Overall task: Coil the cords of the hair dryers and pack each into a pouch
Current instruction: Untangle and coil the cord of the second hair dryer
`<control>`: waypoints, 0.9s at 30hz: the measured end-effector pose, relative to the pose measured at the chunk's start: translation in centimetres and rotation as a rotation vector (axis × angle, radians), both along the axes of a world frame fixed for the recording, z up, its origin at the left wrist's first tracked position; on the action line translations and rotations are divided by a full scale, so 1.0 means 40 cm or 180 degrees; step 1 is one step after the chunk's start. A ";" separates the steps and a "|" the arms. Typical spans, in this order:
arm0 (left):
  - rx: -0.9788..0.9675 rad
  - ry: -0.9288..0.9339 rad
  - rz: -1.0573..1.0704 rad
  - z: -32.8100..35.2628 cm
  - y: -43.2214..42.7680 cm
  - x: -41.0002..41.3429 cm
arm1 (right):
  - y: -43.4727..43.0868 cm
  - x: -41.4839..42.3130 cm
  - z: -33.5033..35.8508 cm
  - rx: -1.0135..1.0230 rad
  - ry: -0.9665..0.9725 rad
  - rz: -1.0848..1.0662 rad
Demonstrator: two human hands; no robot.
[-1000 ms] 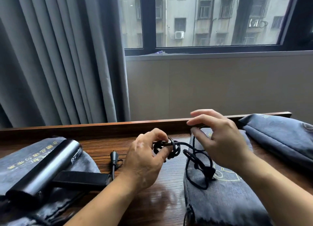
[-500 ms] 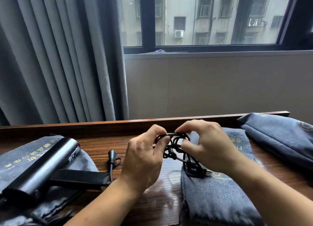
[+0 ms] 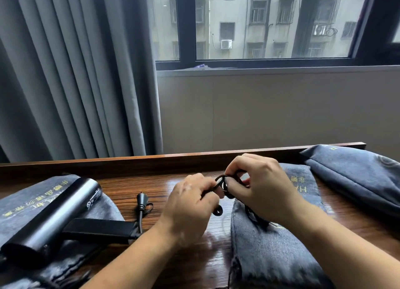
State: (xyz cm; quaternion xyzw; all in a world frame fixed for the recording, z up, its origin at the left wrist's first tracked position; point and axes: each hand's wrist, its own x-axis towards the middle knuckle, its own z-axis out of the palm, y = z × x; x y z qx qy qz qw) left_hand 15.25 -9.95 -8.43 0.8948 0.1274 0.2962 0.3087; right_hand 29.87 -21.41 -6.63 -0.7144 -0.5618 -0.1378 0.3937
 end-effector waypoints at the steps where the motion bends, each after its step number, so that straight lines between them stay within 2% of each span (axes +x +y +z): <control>1: 0.0187 0.0046 0.0002 -0.004 0.001 0.000 | 0.000 -0.001 -0.001 0.0011 -0.0056 0.0048; 3: 0.0287 -0.0098 0.0114 -0.011 0.003 0.005 | -0.002 0.002 0.000 0.0055 -0.0083 0.0073; 6: -0.0117 -0.0423 0.0116 -0.014 0.007 0.006 | -0.006 0.019 0.009 0.0091 0.0050 -0.0141; 10: -0.0606 -0.0591 -0.0586 -0.007 0.030 -0.020 | -0.016 0.066 0.010 -0.0165 0.0331 -0.0490; 13: -0.0989 -0.0671 -0.0911 0.013 0.033 -0.033 | -0.028 0.081 0.007 -0.0351 0.0466 -0.0452; 18: -0.0178 0.0249 -0.0083 0.021 -0.005 -0.005 | -0.029 0.056 0.009 -0.0265 0.0094 -0.0006; 20: -0.0088 0.0384 0.0024 0.005 -0.002 0.004 | -0.027 0.042 0.013 -0.0320 -0.0106 0.0115; 23: -0.0272 0.0136 -0.0052 -0.012 0.022 -0.002 | -0.023 0.054 0.005 -0.0453 -0.0001 0.0031; 27: -0.0266 0.0146 -0.0648 0.004 0.047 -0.028 | -0.029 0.097 -0.007 -0.0644 0.0457 -0.0064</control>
